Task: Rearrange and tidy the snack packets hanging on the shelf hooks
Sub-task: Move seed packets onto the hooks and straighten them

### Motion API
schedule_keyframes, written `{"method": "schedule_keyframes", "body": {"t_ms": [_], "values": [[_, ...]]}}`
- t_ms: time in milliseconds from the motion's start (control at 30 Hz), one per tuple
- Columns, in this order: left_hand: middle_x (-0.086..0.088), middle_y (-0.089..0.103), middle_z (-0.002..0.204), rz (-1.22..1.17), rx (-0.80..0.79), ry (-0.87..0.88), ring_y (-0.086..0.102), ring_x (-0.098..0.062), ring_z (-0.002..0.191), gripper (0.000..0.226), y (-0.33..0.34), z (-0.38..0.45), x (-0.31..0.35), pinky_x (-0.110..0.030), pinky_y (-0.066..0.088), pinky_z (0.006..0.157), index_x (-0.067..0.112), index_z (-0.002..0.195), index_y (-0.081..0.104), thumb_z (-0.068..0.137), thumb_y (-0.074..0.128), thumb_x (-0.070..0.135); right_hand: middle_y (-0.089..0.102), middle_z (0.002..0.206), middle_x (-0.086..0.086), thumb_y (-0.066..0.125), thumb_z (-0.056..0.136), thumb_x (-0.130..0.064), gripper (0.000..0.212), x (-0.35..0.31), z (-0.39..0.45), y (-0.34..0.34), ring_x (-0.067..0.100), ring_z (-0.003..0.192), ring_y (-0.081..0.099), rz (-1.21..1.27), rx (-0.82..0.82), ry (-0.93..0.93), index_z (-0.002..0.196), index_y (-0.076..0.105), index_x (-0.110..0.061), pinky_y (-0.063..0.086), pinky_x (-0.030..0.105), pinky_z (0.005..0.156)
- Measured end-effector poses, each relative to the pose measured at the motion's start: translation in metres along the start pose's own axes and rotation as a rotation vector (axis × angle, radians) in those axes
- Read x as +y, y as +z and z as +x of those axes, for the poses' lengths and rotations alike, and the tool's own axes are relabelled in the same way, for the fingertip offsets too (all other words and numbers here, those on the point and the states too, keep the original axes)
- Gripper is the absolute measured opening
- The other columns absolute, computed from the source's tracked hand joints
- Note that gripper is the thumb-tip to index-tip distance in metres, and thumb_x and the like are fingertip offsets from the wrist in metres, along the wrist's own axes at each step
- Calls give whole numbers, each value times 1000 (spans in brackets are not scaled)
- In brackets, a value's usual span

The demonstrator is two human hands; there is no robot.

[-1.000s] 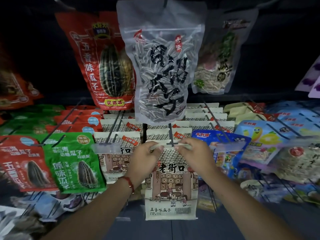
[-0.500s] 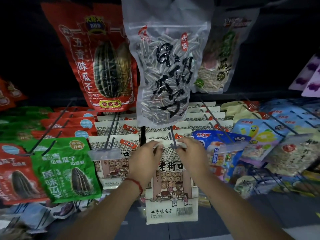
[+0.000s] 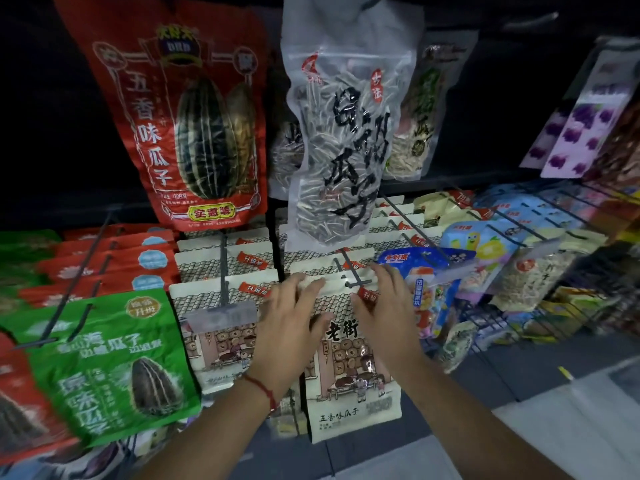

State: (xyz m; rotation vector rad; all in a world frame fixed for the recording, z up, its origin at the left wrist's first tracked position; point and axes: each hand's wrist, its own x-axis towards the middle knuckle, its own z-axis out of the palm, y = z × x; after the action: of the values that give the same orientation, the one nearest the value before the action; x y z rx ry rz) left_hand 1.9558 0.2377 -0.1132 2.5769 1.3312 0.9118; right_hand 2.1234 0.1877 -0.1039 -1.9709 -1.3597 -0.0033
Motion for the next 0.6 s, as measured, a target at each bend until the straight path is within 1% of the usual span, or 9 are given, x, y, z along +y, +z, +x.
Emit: {"method": "schedule_keyframes", "body": {"t_ms": [33, 100, 167, 233, 300, 400, 467, 533, 600], "values": [[-2, 38, 146, 17, -29, 32, 37, -20, 132, 56, -2, -4, -1, -36, 44, 101, 28, 141, 43, 91, 55, 50, 29, 154, 3, 62, 92, -40, 66, -2, -4, 0, 19, 144, 21, -22, -19, 13, 147, 31, -24, 23, 46, 119], [-5, 24, 157, 38, -87, 81, 22, -25, 145, 60, -5, -12, -4, -43, 37, 109, 30, 147, 33, 93, 52, 49, 10, 162, 0, 59, 93, -45, 75, -3, -11, 1, 15, 149, -1, -69, -63, 36, 153, 18, -26, 8, 43, 118], [-5, 11, 163, 61, -132, 113, 7, -27, 150, 64, -8, -18, -5, -52, 29, 115, 32, 150, 25, 94, 51, 49, 1, 163, 0, 55, 94, -50, 80, -3, -17, 1, 16, 147, -13, -117, -90, 26, 155, 9, -25, 5, 45, 119], [-7, 6, 164, 113, -144, 174, 2, -30, 151, 66, -12, -24, -4, -55, 20, 118, 30, 151, 24, 94, 51, 49, -2, 164, 4, 51, 95, -51, 80, -3, -25, -2, 24, 150, -13, -151, -114, 6, 155, 8, -22, 8, 48, 121], [-10, 10, 163, 149, -144, 252, 6, -33, 151, 67, -16, -32, 0, -54, 13, 120, 27, 152, 26, 94, 51, 48, -2, 164, 4, 51, 96, -47, 78, -2, -33, -8, 25, 150, -11, -178, -155, -3, 155, 9, -21, 7, 47, 121], [-12, 18, 162, 176, -189, 324, 12, -34, 149, 68, -20, -42, 9, -54, 12, 121, 24, 153, 27, 94, 48, 50, -7, 164, -1, 47, 96, -49, 77, 5, -47, -21, 23, 150, -10, -237, -228, 10, 156, 5, -25, 1, 44, 120], [-12, 17, 162, 202, -251, 334, 12, -35, 149, 71, -20, -46, 17, -54, 11, 120, 22, 154, 24, 94, 47, 53, -10, 163, -2, 44, 97, -51, 77, 12, -53, -34, 26, 150, -11, -272, -268, 32, 156, 1, -27, -4, 43, 119], [-13, 12, 163, 217, -292, 349, 8, -35, 150, 73, -22, -46, 28, -53, 6, 121, 22, 155, 19, 94, 44, 54, -12, 163, 3, 42, 98, -52, 77, 22, -54, -51, 28, 150, -13, -306, -319, 65, 157, 0, -25, -3, 46, 120], [-12, -3, 164, 201, -324, 358, -5, -34, 150, 73, -22, -43, 42, -50, -6, 120, 23, 156, 8, 97, 39, 53, -13, 163, 5, 42, 98, -53, 78, 34, -52, -67, 30, 150, -12, -356, -364, 84, 157, 0, -24, 1, 48, 122]]}}
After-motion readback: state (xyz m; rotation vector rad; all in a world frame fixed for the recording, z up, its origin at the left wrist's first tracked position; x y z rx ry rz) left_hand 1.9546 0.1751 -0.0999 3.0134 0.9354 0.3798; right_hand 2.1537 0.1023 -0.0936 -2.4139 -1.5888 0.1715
